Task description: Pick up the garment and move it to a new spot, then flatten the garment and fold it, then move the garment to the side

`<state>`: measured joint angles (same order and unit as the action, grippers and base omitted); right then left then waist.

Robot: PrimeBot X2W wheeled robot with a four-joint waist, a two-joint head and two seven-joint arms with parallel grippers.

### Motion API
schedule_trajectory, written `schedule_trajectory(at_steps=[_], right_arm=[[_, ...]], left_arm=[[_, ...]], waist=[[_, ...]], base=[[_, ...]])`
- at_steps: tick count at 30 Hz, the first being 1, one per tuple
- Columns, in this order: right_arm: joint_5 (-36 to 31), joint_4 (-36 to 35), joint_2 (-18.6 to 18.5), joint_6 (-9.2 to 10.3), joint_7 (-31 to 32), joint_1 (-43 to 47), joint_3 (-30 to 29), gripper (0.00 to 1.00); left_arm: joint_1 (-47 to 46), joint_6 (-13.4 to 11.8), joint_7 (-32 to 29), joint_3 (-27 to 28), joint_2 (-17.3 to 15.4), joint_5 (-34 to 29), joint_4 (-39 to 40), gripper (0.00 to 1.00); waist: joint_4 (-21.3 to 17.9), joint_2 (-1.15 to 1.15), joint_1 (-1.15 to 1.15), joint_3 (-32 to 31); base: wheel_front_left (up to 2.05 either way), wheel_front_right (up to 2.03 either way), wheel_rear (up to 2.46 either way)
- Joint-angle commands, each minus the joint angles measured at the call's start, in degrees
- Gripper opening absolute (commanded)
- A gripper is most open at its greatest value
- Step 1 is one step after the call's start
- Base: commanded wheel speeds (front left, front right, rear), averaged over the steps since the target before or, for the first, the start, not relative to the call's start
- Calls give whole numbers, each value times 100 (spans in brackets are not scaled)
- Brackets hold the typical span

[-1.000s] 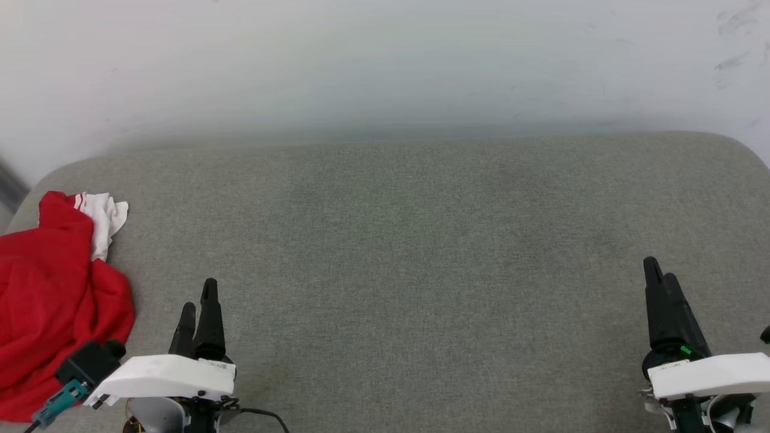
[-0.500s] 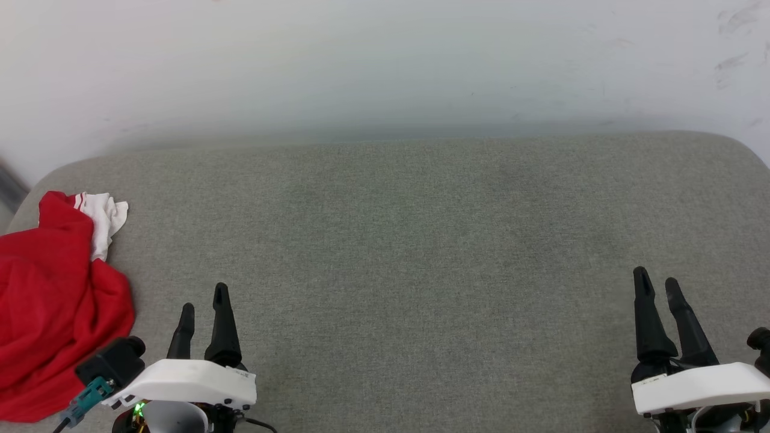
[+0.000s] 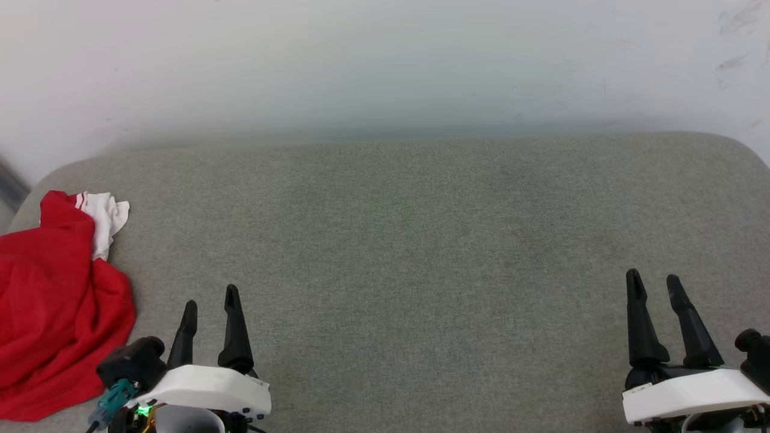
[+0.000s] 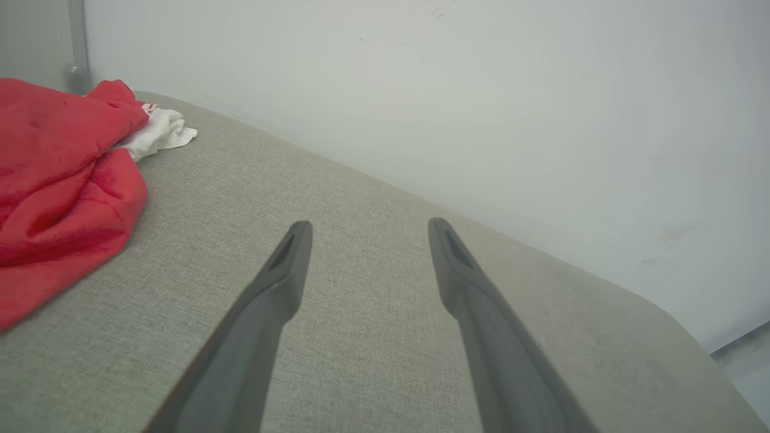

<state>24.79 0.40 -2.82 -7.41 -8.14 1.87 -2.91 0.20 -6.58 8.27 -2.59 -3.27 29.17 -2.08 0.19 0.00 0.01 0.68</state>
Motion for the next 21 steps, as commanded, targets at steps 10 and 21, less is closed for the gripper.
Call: schedule_trajectory(at_steps=[10,21], right_arm=[[-719,-222,-11,-11,-192,124,31,100],[-1270,-354,-11,-12,-333,219,41,100]], left_arm=[[87,-63,179,-148,-62,-703,183,100],[165,-93,323,-233,-66,-1271,300,100]], waist=[[13,0,-1,-7],[19,0,-1,-9]], base=[[0,0,0],[0,0,0]])
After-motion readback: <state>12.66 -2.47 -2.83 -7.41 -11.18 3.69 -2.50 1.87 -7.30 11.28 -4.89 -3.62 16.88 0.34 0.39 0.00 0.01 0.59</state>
